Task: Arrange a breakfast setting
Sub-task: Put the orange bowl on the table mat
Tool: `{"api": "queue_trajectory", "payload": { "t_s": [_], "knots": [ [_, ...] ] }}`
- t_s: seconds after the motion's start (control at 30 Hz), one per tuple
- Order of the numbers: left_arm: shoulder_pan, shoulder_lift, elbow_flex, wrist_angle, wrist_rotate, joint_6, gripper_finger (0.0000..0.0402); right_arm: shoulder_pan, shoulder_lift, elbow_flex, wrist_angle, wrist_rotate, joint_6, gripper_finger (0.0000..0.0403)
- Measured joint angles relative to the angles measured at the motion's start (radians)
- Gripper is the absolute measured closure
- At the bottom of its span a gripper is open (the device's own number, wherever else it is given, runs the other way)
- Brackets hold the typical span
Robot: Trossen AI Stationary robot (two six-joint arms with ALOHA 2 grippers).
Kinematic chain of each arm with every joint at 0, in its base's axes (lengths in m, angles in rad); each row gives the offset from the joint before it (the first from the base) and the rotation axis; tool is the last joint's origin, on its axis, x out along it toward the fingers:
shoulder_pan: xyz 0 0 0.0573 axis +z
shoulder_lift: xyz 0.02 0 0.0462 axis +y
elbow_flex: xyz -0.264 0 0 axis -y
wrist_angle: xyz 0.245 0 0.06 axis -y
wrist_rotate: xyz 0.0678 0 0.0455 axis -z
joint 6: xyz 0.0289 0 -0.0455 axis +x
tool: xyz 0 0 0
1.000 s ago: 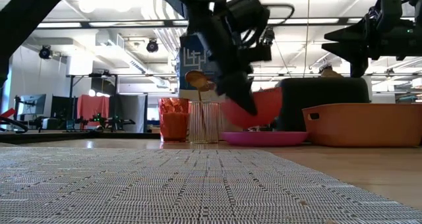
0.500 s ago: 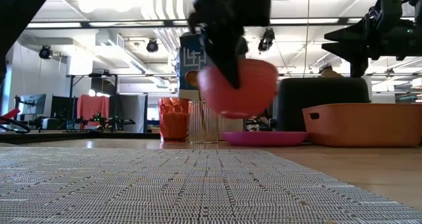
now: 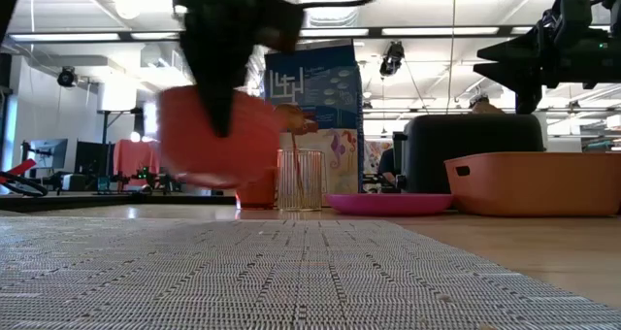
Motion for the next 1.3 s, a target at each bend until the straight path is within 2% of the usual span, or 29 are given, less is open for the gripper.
{"api": "queue_trajectory", "payload": {
  "t_s": [0.13,0.2,0.3,0.43,0.63,0.83,1.0,1.3],
  "knots": [
    [-0.015,-0.11,-0.169,0.131,0.03,-0.064,0.0401,0.0,0.0,0.0,0.0,0.0,0.0,0.0275],
    [-0.014,-0.145,-0.233,0.224,0.029,-0.023,0.0402,0.0,0.0,0.0,0.0,0.001,0.0,0.0275],
    [-0.01,-0.162,-0.297,0.341,0.063,0.13,0.0402,0.0,0.0,0.0,0.0,0.001,0.0,0.0275],
    [0.002,-0.15,-0.312,0.377,0.135,0.308,0.0402,0.0,0.0,0.0,0.0,0.0,0.0,0.0275],
    [0.014,-0.134,-0.253,0.319,0.131,0.316,0.0402,0.0,0.0,0.0,0.0,0.0,0.0,0.0275],
    [0.011,-0.133,-0.222,0.309,0.133,0.242,0.0402,0.0,0.0,0.0,0.0,0.0,0.0,0.0275],
    [-0.012,-0.133,-0.212,0.283,0.133,0.121,0.0402,0.0,0.0,0.0,0.0,0.0,0.0,0.0275],
    [-0.178,-0.133,-0.206,0.186,0.134,-0.094,0.0401,0.0,0.0,0.0,0.0,0.0,0.0,0.0275]
  ]
}}
